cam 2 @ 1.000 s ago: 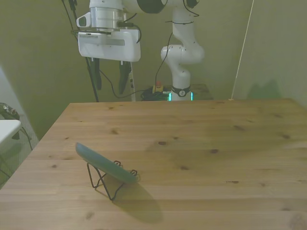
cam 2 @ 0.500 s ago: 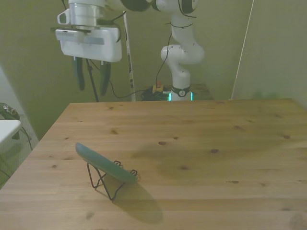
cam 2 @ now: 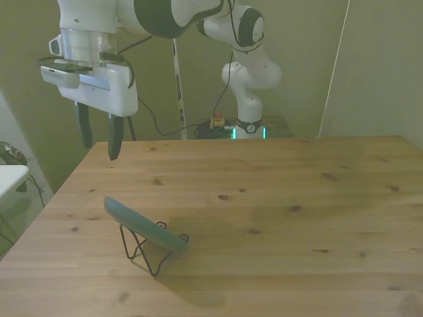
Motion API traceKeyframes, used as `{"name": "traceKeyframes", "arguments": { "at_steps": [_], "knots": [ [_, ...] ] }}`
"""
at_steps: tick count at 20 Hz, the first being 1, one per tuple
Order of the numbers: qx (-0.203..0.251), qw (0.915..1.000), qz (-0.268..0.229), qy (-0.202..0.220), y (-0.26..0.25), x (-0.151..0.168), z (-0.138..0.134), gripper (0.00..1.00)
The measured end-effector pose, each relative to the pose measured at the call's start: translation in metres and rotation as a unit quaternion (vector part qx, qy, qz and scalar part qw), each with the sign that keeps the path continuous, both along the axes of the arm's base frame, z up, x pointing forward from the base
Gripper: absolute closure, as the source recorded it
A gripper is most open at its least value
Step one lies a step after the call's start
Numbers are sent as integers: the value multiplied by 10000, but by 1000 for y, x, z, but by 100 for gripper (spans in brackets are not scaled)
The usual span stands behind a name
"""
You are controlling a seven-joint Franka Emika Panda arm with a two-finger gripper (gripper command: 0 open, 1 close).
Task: Unload the plate
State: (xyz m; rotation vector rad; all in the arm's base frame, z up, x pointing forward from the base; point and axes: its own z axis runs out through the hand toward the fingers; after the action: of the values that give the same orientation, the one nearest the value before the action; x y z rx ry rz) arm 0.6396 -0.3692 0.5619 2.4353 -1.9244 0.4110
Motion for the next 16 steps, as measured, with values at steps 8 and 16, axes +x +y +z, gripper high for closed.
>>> {"name": "traceKeyframes", "arguments": {
  "at_steps": [8,16],
  "knots": [
    [-382,9830,1769,292,18,44,-20,0],
    [-809,9624,2566,387,28,64,-34,0]
  ]
}}
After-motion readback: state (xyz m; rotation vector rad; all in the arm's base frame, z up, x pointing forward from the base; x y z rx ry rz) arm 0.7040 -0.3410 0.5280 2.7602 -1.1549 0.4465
